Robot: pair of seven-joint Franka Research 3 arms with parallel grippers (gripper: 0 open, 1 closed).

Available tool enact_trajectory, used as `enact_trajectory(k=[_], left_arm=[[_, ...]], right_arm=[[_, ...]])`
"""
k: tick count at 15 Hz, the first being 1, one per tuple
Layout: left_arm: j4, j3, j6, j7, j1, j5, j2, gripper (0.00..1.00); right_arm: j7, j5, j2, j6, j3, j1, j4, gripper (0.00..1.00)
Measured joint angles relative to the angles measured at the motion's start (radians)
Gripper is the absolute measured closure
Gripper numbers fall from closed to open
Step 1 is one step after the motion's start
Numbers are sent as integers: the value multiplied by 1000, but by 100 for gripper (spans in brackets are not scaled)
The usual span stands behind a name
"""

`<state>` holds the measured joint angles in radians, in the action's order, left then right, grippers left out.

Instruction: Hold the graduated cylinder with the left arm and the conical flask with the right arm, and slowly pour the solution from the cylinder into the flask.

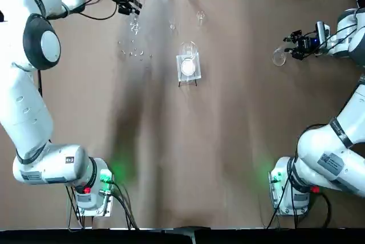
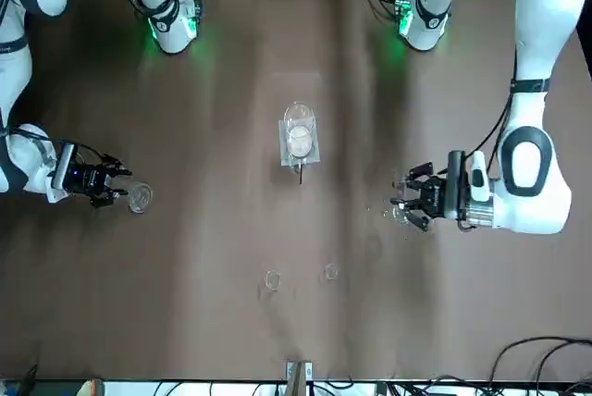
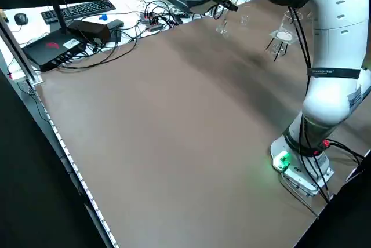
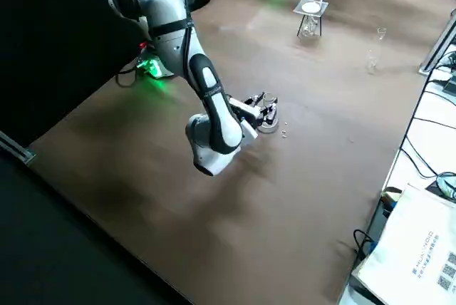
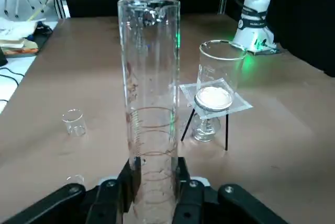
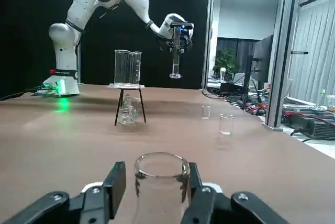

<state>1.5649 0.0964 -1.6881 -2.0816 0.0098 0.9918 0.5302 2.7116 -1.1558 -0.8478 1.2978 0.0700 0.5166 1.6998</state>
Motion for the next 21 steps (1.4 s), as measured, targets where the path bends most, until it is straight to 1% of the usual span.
enact_trajectory(k=[4,7,8,9,10,11,12,21], left_arm=[[0,0,-63,48,-68,-40,-12,66],[0,1,-100,139,-132,-96,-39,66],[0,1,-114,169,-156,-122,-51,66],[0,1,-128,196,-179,-148,-63,66],[0,1,-143,222,-202,-170,-74,66],[0,1,-155,249,-222,-192,-83,66],[0,1,-161,277,-239,-220,-89,66],[0,1,-174,460,-358,-453,-130,66]], right_arm=[[0,-1,0,-1,0,0,0,45],[0,-1,0,-2,0,0,0,46],[0,-1,0,-2,0,0,0,51],[0,-1,0,-2,0,0,0,52],[0,-1,0,-3,0,0,0,56],[0,-2,0,-3,0,0,0,56],[0,-2,0,-3,0,0,0,61],[-5,-2,2,-3,-2,0,-19,61]])
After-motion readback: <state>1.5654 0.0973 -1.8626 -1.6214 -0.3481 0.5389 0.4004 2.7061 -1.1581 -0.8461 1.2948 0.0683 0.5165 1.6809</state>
